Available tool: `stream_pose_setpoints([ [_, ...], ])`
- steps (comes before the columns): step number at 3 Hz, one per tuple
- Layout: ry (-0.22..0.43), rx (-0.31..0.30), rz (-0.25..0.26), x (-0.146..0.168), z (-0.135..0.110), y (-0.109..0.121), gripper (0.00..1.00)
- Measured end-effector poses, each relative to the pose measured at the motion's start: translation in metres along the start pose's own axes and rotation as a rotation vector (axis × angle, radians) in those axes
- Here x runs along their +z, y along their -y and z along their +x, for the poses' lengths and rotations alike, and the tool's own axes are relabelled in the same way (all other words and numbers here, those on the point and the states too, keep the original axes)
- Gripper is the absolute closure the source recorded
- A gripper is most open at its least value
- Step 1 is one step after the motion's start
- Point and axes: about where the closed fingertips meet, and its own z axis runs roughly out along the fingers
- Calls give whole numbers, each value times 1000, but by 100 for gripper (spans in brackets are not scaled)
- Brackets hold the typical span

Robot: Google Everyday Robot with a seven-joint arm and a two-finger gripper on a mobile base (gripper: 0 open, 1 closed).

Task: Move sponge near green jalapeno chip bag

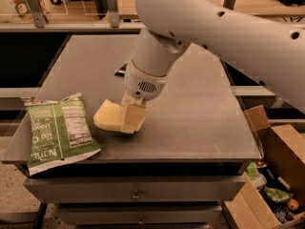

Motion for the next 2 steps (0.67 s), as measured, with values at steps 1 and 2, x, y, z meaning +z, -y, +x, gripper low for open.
stream_pose_setpoints([
  [1,15,-45,-27,9,-26,-7,13],
  [2,23,-67,-51,19,-41,-12,0],
])
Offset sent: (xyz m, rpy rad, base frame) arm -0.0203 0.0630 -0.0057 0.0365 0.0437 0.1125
